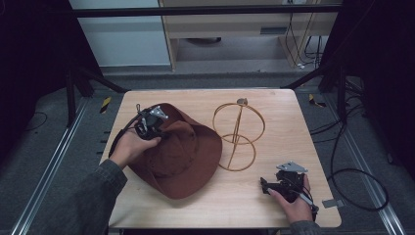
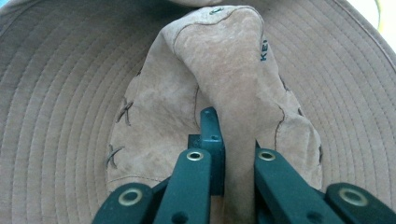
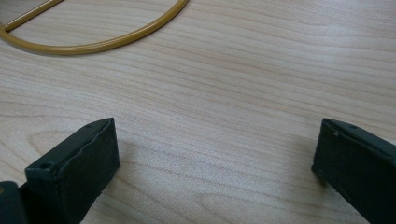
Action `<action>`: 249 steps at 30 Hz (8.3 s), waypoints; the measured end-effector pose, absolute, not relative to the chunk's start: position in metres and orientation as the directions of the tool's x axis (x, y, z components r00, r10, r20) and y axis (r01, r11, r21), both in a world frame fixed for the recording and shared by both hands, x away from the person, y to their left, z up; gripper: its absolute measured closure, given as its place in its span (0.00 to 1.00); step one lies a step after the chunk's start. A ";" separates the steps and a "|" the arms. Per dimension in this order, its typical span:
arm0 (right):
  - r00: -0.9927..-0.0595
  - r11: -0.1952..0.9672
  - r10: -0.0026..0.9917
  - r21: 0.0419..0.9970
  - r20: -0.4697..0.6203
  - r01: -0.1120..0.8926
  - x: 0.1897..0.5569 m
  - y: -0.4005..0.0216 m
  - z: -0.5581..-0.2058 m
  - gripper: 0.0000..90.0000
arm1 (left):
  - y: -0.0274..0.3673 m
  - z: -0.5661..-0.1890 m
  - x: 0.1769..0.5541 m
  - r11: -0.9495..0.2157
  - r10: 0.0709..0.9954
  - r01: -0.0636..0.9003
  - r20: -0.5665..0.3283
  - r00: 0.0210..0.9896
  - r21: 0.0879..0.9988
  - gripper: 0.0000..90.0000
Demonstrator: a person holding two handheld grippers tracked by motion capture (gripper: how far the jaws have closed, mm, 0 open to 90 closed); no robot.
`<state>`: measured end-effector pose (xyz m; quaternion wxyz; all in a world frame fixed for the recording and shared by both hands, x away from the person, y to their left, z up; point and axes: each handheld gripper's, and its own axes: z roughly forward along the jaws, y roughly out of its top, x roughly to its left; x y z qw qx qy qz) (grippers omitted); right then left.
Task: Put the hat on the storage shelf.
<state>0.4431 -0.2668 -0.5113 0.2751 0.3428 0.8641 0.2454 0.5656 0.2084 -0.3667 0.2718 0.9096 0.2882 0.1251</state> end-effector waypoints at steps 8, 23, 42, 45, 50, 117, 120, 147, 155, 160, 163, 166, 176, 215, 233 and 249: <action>-0.614 0.646 0.726 0.612 -0.309 0.456 0.443 -0.267 -0.511 0.01 | 0.220 -0.343 0.556 -0.664 0.599 0.440 0.078 0.797 0.605 0.98; -0.614 0.645 0.727 0.613 -0.307 0.457 0.443 -0.267 -0.511 0.01 | 0.243 -0.306 0.525 -0.646 0.600 0.381 0.133 0.789 0.662 0.98; -0.613 0.644 0.728 0.613 -0.307 0.458 0.443 -0.267 -0.511 0.01 | 0.268 -0.271 0.503 -0.640 0.606 0.343 0.178 0.775 0.687 0.98; -0.614 0.645 0.727 0.612 -0.308 0.457 0.443 -0.267 -0.511 0.01 | 0.272 -0.264 0.500 -0.618 0.617 0.336 0.172 0.768 0.711 0.98; -0.614 0.645 0.727 0.612 -0.307 0.458 0.443 -0.267 -0.511 0.01 | 0.276 -0.245 0.490 -0.599 0.622 0.309 0.185 0.761 0.739 0.98; -0.615 0.644 0.727 0.614 -0.305 0.457 0.443 -0.267 -0.511 0.01 | 0.069 -0.159 0.542 -0.657 0.448 0.128 0.248 0.859 0.743 0.98; -0.615 0.644 0.727 0.614 -0.305 0.457 0.443 -0.267 -0.511 0.01 | 0.060 -0.159 0.544 -0.659 0.433 0.121 0.243 0.868 0.742 0.98; -0.619 0.643 0.726 0.614 -0.300 0.457 0.443 -0.267 -0.511 0.01 | 0.007 -0.177 0.562 -0.705 0.387 0.126 0.230 0.893 0.698 0.98; -0.617 0.643 0.727 0.614 -0.301 0.458 0.443 -0.267 -0.511 0.01 | -0.002 -0.188 0.571 -0.716 0.385 0.142 0.217 0.897 0.683 0.98; -0.619 0.641 0.727 0.615 -0.297 0.459 0.443 -0.266 -0.511 0.01 | -0.007 -0.194 0.574 -0.725 0.382 0.150 0.211 0.900 0.672 0.98; -0.619 0.641 0.728 0.616 -0.296 0.459 0.443 -0.266 -0.511 0.01 | -0.009 -0.198 0.576 -0.735 0.374 0.150 0.211 0.903 0.661 0.98; -0.619 0.641 0.728 0.615 -0.296 0.460 0.443 -0.266 -0.511 0.01 | -0.011 -0.203 0.577 -0.740 0.375 0.156 0.208 0.904 0.655 0.97; -0.619 0.641 0.727 0.617 -0.298 0.456 0.443 -0.266 -0.511 0.01 | -0.014 -0.210 0.581 -0.739 0.372 0.165 0.191 0.908 0.653 0.96; -0.618 0.641 0.727 0.617 -0.298 0.456 0.443 -0.266 -0.511 0.01 | -0.014 -0.219 0.581 -0.731 0.393 0.174 0.198 0.898 0.660 0.84; -0.618 0.641 0.727 0.617 -0.298 0.456 0.443 -0.266 -0.511 0.01 | -0.008 -0.219 0.579 -0.716 0.407 0.162 0.217 0.887 0.679 0.70; -0.618 0.641 0.727 0.617 -0.298 0.456 0.443 -0.266 -0.511 0.01 | -0.010 -0.221 0.575 -0.696 0.411 0.126 0.248 0.878 0.707 0.34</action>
